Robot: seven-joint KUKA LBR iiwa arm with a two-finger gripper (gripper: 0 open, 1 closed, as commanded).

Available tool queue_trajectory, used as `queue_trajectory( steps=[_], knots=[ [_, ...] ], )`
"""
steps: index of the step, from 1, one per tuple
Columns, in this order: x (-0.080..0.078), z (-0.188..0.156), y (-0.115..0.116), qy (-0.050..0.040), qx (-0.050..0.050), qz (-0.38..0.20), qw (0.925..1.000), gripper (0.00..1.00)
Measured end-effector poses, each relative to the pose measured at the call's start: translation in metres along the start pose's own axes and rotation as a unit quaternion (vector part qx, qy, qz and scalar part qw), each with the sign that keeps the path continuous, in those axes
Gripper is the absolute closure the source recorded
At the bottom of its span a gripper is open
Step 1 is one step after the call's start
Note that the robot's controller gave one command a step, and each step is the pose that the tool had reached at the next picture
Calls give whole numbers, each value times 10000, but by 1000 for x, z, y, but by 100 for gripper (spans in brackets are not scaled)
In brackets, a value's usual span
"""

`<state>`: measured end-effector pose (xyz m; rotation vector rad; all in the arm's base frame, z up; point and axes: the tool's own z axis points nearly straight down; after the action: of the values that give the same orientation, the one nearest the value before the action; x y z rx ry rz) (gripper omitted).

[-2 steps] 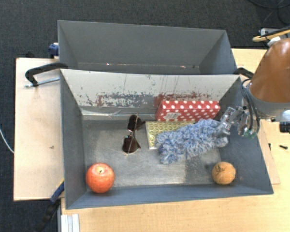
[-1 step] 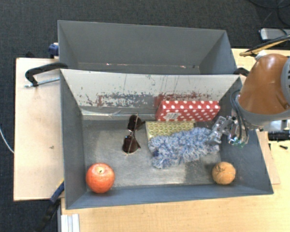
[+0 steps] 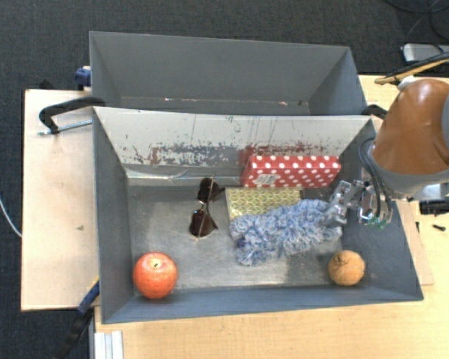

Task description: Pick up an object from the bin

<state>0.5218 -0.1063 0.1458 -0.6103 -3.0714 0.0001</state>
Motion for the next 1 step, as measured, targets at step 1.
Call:
queue_trajectory(
  steps=[1],
  knots=[
    [-1,12,-9,-117,-23,-153,9998,100]
  ],
)
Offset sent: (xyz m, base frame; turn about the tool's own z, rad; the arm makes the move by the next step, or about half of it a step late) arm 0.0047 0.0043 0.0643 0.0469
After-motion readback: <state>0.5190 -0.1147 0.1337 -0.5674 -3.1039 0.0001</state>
